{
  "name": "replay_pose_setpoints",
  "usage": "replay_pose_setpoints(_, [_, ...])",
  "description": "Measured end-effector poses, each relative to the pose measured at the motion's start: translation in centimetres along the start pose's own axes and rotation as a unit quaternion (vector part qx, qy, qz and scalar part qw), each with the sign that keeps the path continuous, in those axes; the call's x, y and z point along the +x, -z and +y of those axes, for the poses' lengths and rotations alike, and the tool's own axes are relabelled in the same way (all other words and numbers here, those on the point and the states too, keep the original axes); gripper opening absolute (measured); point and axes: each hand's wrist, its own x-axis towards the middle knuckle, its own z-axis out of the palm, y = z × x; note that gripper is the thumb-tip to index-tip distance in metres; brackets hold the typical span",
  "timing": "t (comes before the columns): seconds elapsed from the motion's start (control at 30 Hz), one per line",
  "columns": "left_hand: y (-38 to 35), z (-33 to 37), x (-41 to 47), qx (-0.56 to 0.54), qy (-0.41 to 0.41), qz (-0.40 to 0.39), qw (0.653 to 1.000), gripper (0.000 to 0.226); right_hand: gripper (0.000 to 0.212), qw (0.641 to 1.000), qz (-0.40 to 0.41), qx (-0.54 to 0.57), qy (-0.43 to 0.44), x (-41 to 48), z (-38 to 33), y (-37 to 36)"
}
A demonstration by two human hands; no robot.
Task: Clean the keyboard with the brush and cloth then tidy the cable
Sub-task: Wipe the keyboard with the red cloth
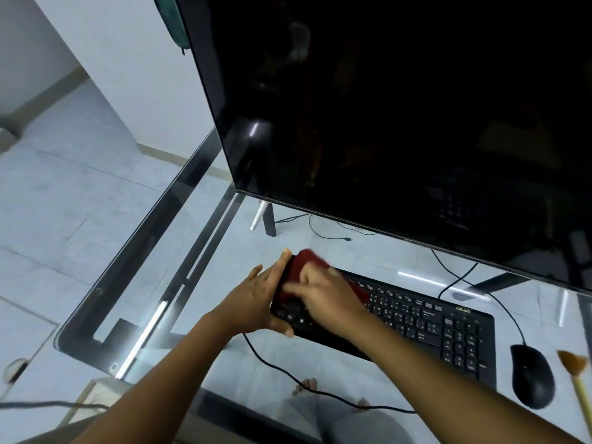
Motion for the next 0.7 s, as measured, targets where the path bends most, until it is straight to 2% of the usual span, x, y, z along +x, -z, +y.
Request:
replay_pose_setpoints(0.07, [0.0, 0.1, 0.0, -0.004, 0.003, 0.002, 1.0, 0.142, 0.025, 0.99, 0.06, 0.02, -0.127, 1.3, 0.6, 0.4])
replay_pose_setpoints(0.1, [0.0, 0.1, 0.0, -0.005, 0.004, 0.004, 1.0, 0.142, 0.033, 0.99, 0.069, -0.007, -0.123, 1.3, 0.2, 0.1])
replay_pose_setpoints(0.23, [-0.2, -0.1, -0.1, -0.001, -0.003, 0.006, 1.0, 0.14, 0.038, 0.997, -0.028, -0.058, 0.046, -2.1, -2.5, -1.6])
replay_pose_setpoints(0.27, [-0.1, -0.1, 0.0, 0.002, -0.004, 0.005, 1.0, 0.14, 0.038, 0.997, -0.019, -0.061, 0.047, -2.2, -2.0, -1.4])
replay_pose_setpoints(0.4, [0.0, 0.0, 0.1, 0.006, -0.006, 0.013, 1.0, 0.143, 0.035, 0.982, 0.113, -0.022, -0.151, -0.8, 1.1, 0.2])
replay_pose_setpoints(0.6, [0.0, 0.4, 0.1, 0.01, -0.01, 0.017, 1.0, 0.142, 0.031, 0.971, 0.116, -0.002, -0.211, -5.0, 2.4, 0.6])
replay_pose_setpoints(0.7, [0.2, 0.5, 0.2, 0.005, -0.002, 0.011, 1.0, 0.143, 0.032, 0.972, 0.112, 0.015, -0.207, -2.7, 1.4, 0.0])
